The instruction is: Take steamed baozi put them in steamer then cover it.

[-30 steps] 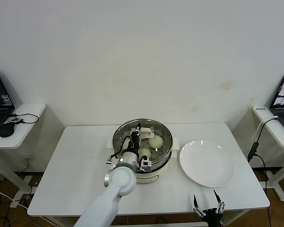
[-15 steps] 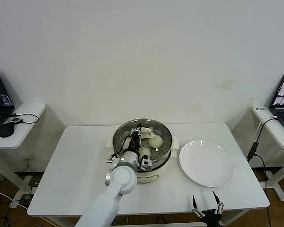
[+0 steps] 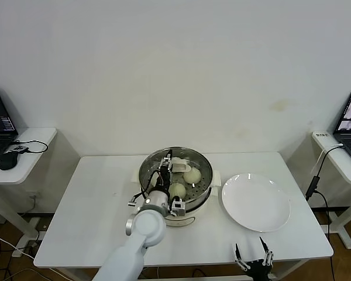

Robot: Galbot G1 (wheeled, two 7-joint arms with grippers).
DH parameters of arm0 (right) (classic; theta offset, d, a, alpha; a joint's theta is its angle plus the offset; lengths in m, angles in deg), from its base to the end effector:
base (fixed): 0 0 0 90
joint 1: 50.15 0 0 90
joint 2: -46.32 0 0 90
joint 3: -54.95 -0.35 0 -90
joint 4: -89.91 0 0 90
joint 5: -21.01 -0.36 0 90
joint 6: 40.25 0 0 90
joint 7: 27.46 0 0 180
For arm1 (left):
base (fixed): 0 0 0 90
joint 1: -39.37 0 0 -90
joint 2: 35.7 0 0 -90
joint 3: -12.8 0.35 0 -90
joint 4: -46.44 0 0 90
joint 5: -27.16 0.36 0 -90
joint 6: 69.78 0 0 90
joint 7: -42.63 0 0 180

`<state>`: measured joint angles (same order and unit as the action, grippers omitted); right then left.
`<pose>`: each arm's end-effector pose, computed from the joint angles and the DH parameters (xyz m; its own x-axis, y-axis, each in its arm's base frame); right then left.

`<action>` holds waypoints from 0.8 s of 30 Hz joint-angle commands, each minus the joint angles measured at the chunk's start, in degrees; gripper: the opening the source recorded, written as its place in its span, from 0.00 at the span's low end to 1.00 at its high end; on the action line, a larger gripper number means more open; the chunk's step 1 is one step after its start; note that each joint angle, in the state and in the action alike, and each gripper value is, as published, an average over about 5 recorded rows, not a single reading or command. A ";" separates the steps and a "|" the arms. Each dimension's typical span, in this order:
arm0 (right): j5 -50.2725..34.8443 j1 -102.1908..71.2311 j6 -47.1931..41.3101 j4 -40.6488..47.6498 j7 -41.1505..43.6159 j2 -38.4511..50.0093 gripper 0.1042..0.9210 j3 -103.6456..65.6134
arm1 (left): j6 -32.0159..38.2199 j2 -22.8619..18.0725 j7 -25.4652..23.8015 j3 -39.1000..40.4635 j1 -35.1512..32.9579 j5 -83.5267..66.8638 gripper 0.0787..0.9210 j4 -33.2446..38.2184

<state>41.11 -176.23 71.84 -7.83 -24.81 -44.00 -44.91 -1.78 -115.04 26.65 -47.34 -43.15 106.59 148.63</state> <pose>0.1063 -0.0594 -0.4509 -0.9881 -0.0181 0.1526 -0.0765 0.9193 -0.3860 0.3418 -0.1215 -0.2594 -0.9831 0.1763 0.0490 0.0556 0.0329 0.9979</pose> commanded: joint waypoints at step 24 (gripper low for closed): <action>-5.07 -4.79 0.14 -4.91 1.17 6.11 0.88 2.85 | 25.97 11.23 24.64 -30.92 -47.97 -88.12 0.88 20.74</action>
<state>38.43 -178.78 72.18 -10.48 -24.26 -41.39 -43.63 11.07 -106.28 41.48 -65.09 -75.09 63.71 173.57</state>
